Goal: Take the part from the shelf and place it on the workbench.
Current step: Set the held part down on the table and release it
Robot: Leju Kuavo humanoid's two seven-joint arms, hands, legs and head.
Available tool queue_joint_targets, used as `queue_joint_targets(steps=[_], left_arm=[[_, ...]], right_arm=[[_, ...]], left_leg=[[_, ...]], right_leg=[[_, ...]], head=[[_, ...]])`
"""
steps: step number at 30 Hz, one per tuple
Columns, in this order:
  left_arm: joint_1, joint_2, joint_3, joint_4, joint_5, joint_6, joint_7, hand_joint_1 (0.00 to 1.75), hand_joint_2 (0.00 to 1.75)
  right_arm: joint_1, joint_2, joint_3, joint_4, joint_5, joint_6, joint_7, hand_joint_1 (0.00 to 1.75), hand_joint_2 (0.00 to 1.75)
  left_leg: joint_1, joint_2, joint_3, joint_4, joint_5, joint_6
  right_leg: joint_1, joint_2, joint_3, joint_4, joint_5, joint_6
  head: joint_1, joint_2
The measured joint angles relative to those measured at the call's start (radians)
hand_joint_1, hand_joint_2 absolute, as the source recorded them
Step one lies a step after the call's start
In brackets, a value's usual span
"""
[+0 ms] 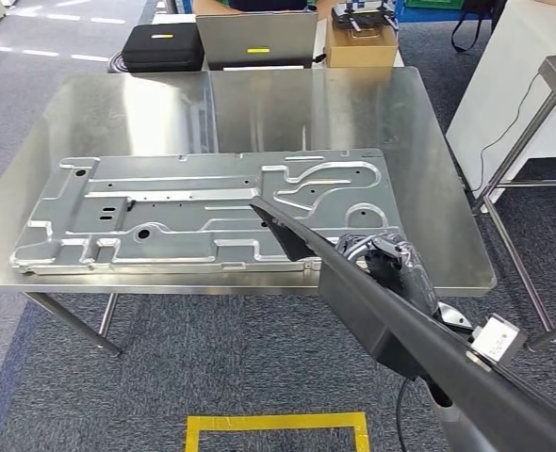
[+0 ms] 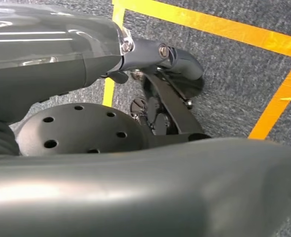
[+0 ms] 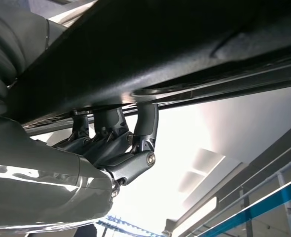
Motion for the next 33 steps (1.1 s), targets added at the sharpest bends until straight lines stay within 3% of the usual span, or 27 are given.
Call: queue_joint_targets(steps=[2, 4, 6, 9, 10, 12, 13, 14, 15, 17, 18, 19, 24, 26, 28, 29, 30, 33], left_arm=[[0.000, 0.001, 0.000, 0.000, 0.000, 0.000, 0.000, 0.00, 1.75], [0.000, 0.003, 0.000, 0.000, 0.000, 0.000, -0.001, 0.00, 1.75], [0.000, 0.005, 0.000, 0.000, 0.000, 0.000, -0.002, 0.00, 1.75], [-0.001, 0.005, 0.000, 0.000, 0.000, 0.000, -0.003, 0.00, 1.75], [-0.001, 0.005, 0.000, 0.000, 0.000, 0.000, -0.004, 0.00, 1.75], [-0.001, 0.004, 0.000, 0.000, 0.000, 0.000, -0.004, 0.00, 1.75], [0.000, 0.004, 0.000, 0.000, 0.000, 0.000, -0.004, 0.00, 1.75], [0.000, 0.004, 0.000, 0.000, 0.000, 0.000, -0.004, 0.00, 1.75], [0.001, 0.004, 0.000, 0.000, 0.000, 0.001, -0.004, 0.00, 1.75], [0.001, 0.004, 0.000, 0.000, 0.000, 0.001, -0.004, 0.00, 1.75], [0.001, 0.004, 0.000, 0.000, 0.000, 0.001, -0.004, 0.00, 1.75], [0.000, 0.004, 0.000, 0.000, 0.000, 0.001, -0.004, 0.00, 1.75], [-0.003, 0.004, 0.000, 0.000, 0.000, 0.001, -0.004, 0.00, 1.75], [-0.005, 0.004, 0.000, 0.000, -0.001, 0.001, -0.004, 0.00, 1.75], [-0.003, 0.004, 0.000, 0.000, -0.002, 0.001, -0.004, 0.00, 1.75], [-0.002, 0.004, 0.000, 0.000, -0.003, 0.000, -0.004, 0.00, 1.75], [0.000, 0.004, 0.000, 0.000, -0.003, 0.001, -0.004, 0.00, 1.75], [0.001, 0.004, 0.000, 0.000, -0.003, 0.000, -0.004, 0.00, 1.75]], right_arm=[[0.000, 0.002, 0.000, 0.000, 0.001, -0.002, 0.000, 1.75, 1.75], [0.000, 0.004, 0.000, 0.001, 0.002, -0.004, 0.000, 1.75, 1.75], [0.001, 0.006, 0.001, 0.002, 0.003, -0.006, 0.000, 1.75, 1.75], [0.001, 0.007, 0.001, 0.001, 0.004, -0.006, 0.000, 1.75, 1.75], [0.000, 0.007, 0.001, 0.000, 0.004, -0.006, 0.000, 1.75, 1.75], [0.000, 0.007, 0.001, 0.001, 0.004, -0.006, 0.000, 1.75, 1.75], [0.002, 0.007, 0.001, 0.002, 0.004, -0.006, 0.000, 1.75, 1.75], [0.004, 0.007, 0.001, 0.002, 0.004, -0.006, 0.000, 1.75, 1.75], [0.005, 0.007, 0.001, 0.003, 0.003, -0.006, 0.000, 1.75, 1.75], [0.005, 0.007, 0.001, 0.003, 0.003, -0.007, -0.001, 1.75, 1.75], [0.004, 0.007, 0.001, 0.003, 0.002, -0.007, -0.002, 1.75, 1.75], [0.004, 0.007, 0.001, 0.003, 0.002, -0.007, -0.003, 1.75, 1.75], [0.002, 0.007, 0.000, 0.002, -0.001, -0.007, -0.005, 1.75, 1.75], [0.001, 0.007, 0.000, 0.001, -0.002, -0.005, -0.005, 1.75, 1.75], [0.002, 0.007, 0.000, 0.001, -0.002, -0.004, -0.006, 1.75, 1.75], [0.002, 0.007, 0.000, 0.001, -0.002, -0.003, -0.006, 1.75, 1.75], [0.002, 0.007, 0.000, 0.001, -0.002, -0.003, -0.006, 1.75, 1.75], [0.000, 0.007, 0.000, 0.001, -0.003, -0.002, -0.006, 1.75, 1.75]], left_leg=[[-0.004, -0.001, 0.038, -0.115, 0.088, 0.015], [-0.012, -0.002, 0.069, -0.195, 0.129, 0.030], [-0.019, -0.002, 0.075, -0.213, 0.121, 0.040], [-0.010, 0.000, 0.096, -0.248, 0.109, 0.049], [-0.007, 0.001, 0.104, -0.256, 0.107, 0.051], [-0.007, 0.001, 0.113, -0.259, 0.101, 0.054], [-0.007, 0.001, 0.117, -0.259, 0.097, 0.054], [-0.007, 0.001, 0.123, -0.259, 0.093, 0.053], [-0.006, 0.000, 0.131, -0.259, 0.087, 0.052], [-0.005, -0.001, 0.152, -0.259, 0.072, 0.043], [-0.007, -0.001, 0.158, -0.257, 0.065, 0.038], [-0.008, -0.001, 0.161, -0.255, 0.060, 0.032], [-0.008, 0.001, 0.155, -0.236, 0.038, 0.013], [-0.004, 0.001, 0.108, -0.142, -0.006, 0.001], [0.001, 0.001, 0.033, -0.011, -0.048, -0.006], [0.002, 0.001, 0.007, 0.024, -0.046, -0.007], [0.002, 0.001, -0.001, 0.020, -0.024, -0.006], [-0.001, 0.000, 0.053, -0.142, 0.097, 0.008]], right_leg=[[0.001, 0.002, 0.021, -0.002, -0.014, 0.003], [0.000, 0.004, 0.033, -0.005, -0.023, 0.010], [-0.001, 0.004, 0.033, -0.010, -0.026, 0.021], [0.001, 0.002, 0.027, 0.008, -0.045, 0.035], [0.001, 0.002, 0.010, 0.046, -0.065, 0.037], [0.001, 0.002, -0.061, 0.171, -0.112, 0.040], [0.001, 0.002, -0.098, 0.226, -0.123, 0.043], [0.001, 0.002, -0.122, 0.253, -0.115, 0.045], [0.000, 0.002, -0.126, 0.240, -0.085, 0.048], [-0.001, 0.000, -0.088, 0.127, 0.002, 0.049], [0.000, -0.001, -0.066, 0.070, 0.031, 0.047], [0.002, -0.001, -0.051, 0.032, 0.043, 0.041], [0.001, 0.000, -0.038, 0.003, 0.031, 0.012], [-0.002, -0.003, -0.031, 0.001, 0.026, 0.003], [-0.002, -0.005, -0.024, 0.001, 0.019, -0.002], [-0.002, -0.004, -0.020, 0.001, 0.015, -0.002], [-0.002, -0.002, -0.012, 0.001, 0.010, -0.001], [-0.001, 0.001, 0.016, 0.000, -0.008, 0.005]], head=[[0.000, 0.000], [0.000, 0.000], [0.000, 0.000], [0.000, 0.000], [0.001, 0.000], [0.002, 0.000], [0.002, 0.000], [0.002, 0.000], [0.002, 0.000], [0.001, 0.000], [0.002, 0.000], [0.002, 0.000], [0.001, 0.000], [0.001, 0.000], [0.001, 0.000], [0.001, 0.000], [0.001, 0.000], [0.001, 0.000]])
